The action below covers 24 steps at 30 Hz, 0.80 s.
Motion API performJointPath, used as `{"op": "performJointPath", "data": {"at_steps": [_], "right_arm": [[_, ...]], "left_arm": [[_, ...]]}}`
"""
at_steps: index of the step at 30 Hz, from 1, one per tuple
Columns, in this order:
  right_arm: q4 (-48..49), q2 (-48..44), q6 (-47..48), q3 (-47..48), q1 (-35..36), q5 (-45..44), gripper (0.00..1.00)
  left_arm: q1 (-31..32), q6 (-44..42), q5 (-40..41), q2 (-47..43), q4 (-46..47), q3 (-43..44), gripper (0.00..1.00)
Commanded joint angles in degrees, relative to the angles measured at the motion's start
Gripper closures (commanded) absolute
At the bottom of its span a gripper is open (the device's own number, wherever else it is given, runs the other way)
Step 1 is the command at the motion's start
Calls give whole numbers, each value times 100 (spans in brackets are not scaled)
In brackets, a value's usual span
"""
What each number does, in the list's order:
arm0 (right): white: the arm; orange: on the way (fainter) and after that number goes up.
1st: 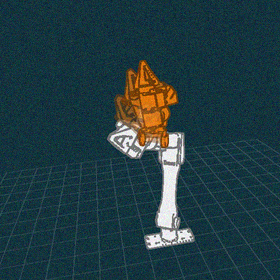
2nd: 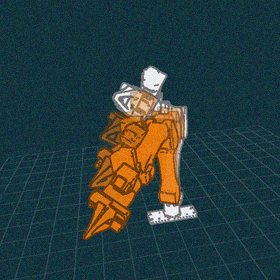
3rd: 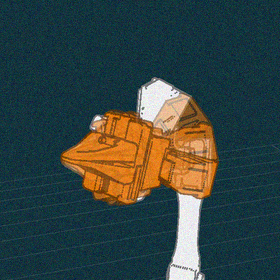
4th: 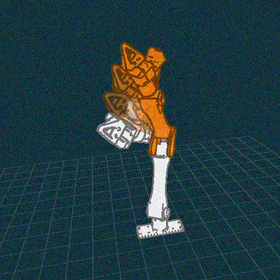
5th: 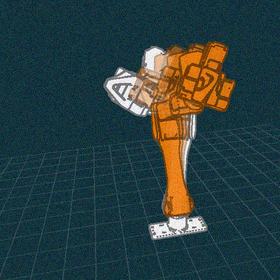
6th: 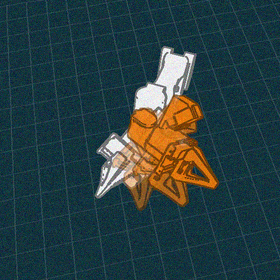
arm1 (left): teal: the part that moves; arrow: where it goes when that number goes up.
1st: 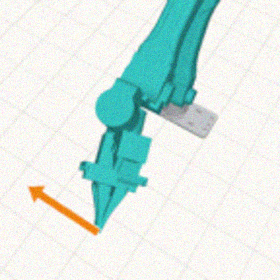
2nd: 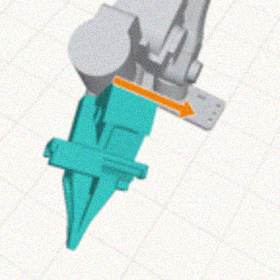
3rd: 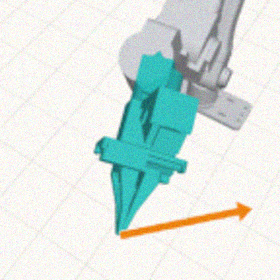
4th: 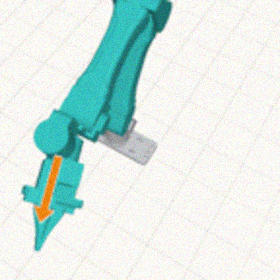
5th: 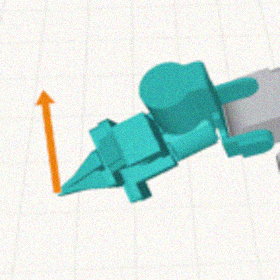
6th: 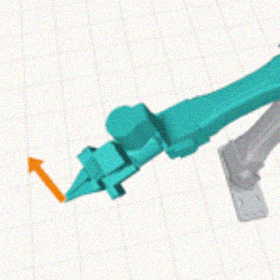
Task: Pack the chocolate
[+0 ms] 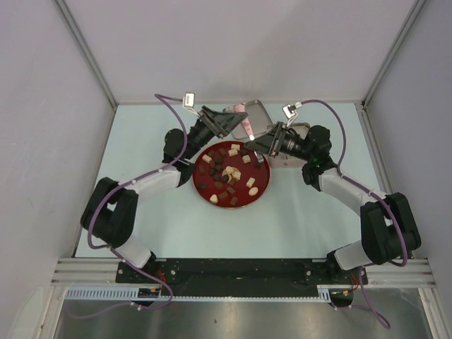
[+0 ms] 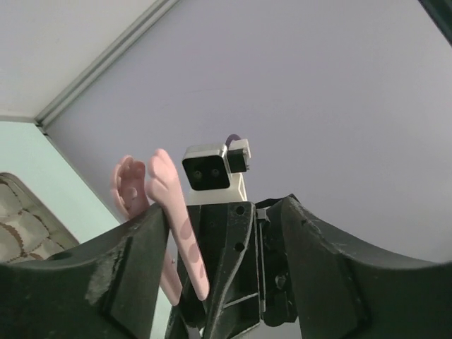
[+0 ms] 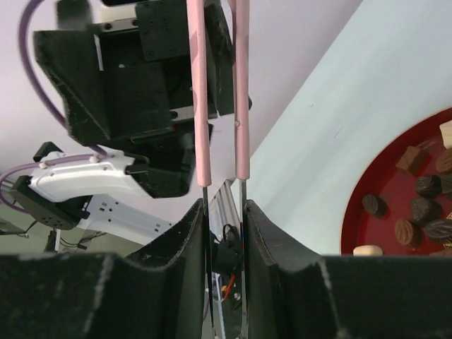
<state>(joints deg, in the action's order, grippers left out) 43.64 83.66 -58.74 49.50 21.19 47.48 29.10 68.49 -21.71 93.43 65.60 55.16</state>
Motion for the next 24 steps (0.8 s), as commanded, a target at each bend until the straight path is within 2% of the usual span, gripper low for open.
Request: {"op": "performJointPath", "data": {"at_steps": [1, 4, 6, 7, 8, 11, 16, 24], "right_arm": [[-574, -306, 573, -10, -71, -81, 83], [-917, -420, 828, -10, -80, -160, 83], [-1137, -516, 1136, 7, -80, -222, 83], [-1408, -561, 1276, 42, -71, -318, 83], [-1567, -605, 1530, 60, -62, -380, 83], [-2226, -772, 1979, 209, 60, -783, 83], [-3403, -1079, 3201, 482, 534, -1976, 84], [-4152, -1185, 4221, 816, 1413, -3305, 84]], "left_arm": [[-133, -871, 97, -860, -466, 13, 27], [-168, -1494, 324, -1360, -1240, 4, 14], [-142, -2109, 553, -1607, -2355, 91, 7], [-133, -2320, 711, -1808, -2829, 188, 6], [-72, -2731, 1034, -1880, -3904, 423, 5], [104, -3245, 1441, -2004, -5185, 821, 1], [376, -3123, 1486, -2179, -5189, 383, 0], [570, -2525, 1504, -1934, -5067, 127, 0]]}}
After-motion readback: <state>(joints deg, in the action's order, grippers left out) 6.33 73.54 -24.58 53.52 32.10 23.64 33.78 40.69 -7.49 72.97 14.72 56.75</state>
